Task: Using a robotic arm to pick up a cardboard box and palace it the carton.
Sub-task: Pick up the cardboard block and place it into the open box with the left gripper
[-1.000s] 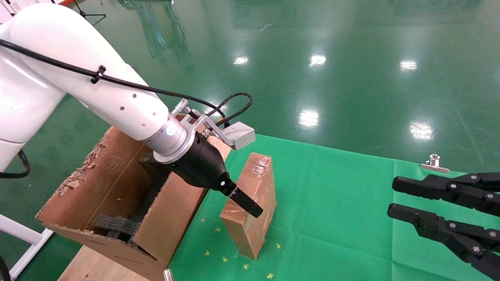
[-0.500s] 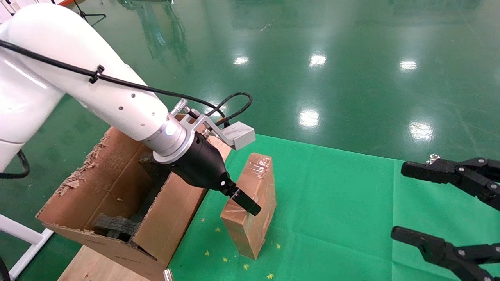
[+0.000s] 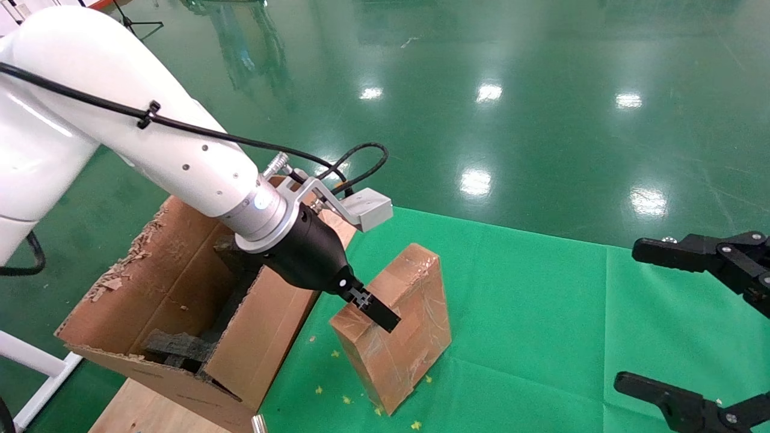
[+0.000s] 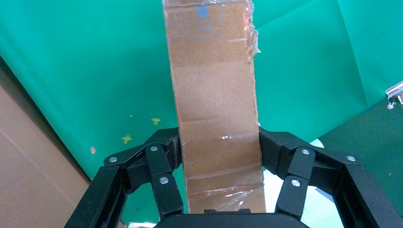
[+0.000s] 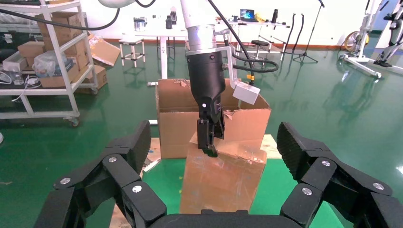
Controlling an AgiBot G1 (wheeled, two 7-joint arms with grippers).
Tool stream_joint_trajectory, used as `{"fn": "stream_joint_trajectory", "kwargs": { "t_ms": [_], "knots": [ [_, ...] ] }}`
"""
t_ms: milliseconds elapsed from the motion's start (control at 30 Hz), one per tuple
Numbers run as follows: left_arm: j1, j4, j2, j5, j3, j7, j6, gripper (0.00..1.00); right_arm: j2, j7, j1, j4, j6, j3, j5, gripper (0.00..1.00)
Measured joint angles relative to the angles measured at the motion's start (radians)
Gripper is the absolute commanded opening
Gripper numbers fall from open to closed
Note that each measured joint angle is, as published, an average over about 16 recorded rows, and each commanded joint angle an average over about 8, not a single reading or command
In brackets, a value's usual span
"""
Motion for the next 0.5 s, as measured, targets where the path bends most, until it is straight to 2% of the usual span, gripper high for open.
{"fn": "stream_joint_trajectory", "kwargs": {
  "t_ms": [267, 500],
  "knots": [
    [-0.046, 0.007, -0.021, 0.001, -0.018, 0.028, -0.021, 0.00, 0.000, 0.000, 0.000, 0.000, 0.000, 0.000, 0.000, 1.00],
    [-0.151, 0.087, -0.071, 0.006, -0.068, 0.093, -0.049, 0.00, 0.000, 0.000, 0.000, 0.000, 0.000, 0.000, 0.000, 1.00]
  ]
}}
